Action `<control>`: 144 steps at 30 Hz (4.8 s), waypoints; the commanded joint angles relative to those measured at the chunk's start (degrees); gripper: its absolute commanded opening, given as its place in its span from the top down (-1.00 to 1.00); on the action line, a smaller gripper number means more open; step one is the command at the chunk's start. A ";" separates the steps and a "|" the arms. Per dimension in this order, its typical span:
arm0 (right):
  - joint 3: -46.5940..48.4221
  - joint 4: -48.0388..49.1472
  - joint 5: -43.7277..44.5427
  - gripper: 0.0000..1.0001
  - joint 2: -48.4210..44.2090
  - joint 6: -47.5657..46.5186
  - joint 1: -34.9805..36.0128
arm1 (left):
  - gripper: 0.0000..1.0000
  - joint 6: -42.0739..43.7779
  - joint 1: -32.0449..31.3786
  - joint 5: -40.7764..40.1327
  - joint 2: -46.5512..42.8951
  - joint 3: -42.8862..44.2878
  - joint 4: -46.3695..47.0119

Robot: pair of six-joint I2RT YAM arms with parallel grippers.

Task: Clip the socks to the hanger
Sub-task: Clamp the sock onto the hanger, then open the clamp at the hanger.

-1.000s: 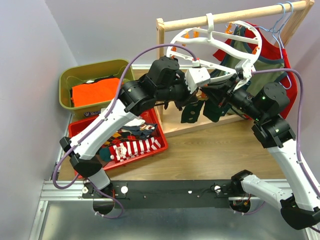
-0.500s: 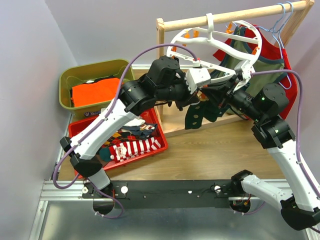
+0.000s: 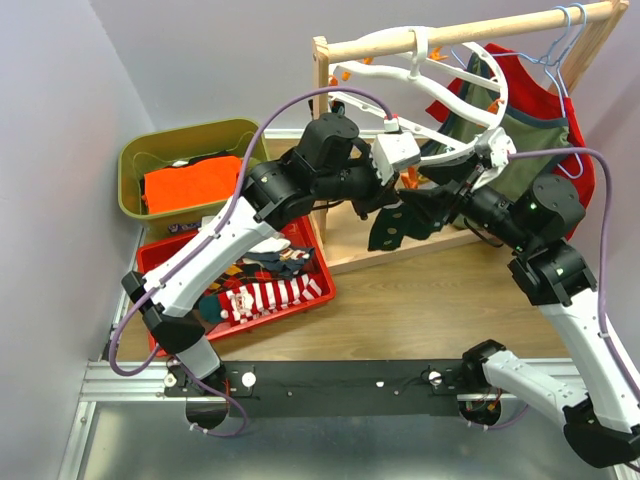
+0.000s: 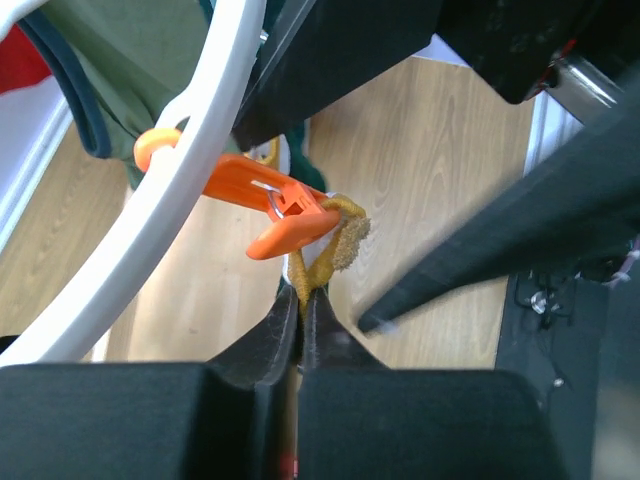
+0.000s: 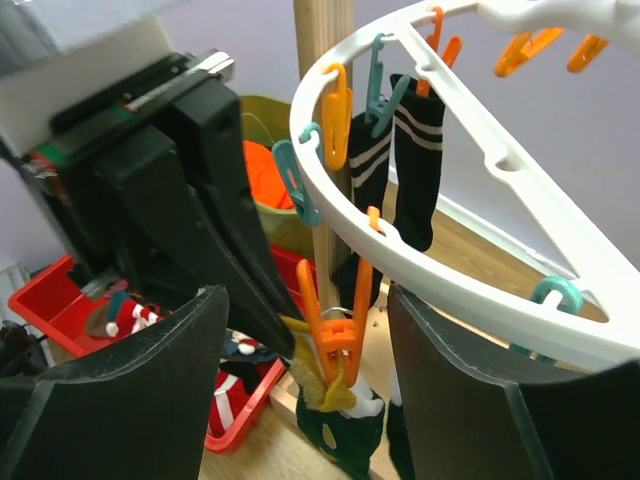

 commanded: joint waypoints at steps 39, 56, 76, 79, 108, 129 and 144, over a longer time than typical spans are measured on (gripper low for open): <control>3.55 -6.18 35.64 -0.45 3.22 16.07 0.19 | -0.33 -16.51 7.69 -24.81 -35.58 -48.42 39.22; 9.43 -6.00 50.51 -0.43 7.71 8.86 0.19 | -0.34 -9.64 7.34 -14.69 -28.81 -58.25 67.26; 6.10 -4.85 39.18 -0.43 0.59 6.84 0.10 | -0.35 -7.88 4.61 -17.42 -11.94 -58.80 95.66; 5.92 -5.12 36.80 -0.43 -0.37 6.49 0.19 | -0.35 -6.39 4.61 -16.81 -9.57 -57.22 96.89; 8.56 -5.73 -1.87 -0.38 4.54 9.03 0.28 | 0.71 -9.11 2.42 -16.36 -8.85 -58.18 97.96; 4.43 -2.92 12.18 -0.11 7.18 13.96 0.19 | 0.71 -8.06 -1.98 -17.68 -9.38 -48.34 80.29; -0.76 7.54 16.32 0.03 4.89 18.00 0.19 | 0.71 -6.12 -3.47 -14.43 -8.24 -45.44 75.45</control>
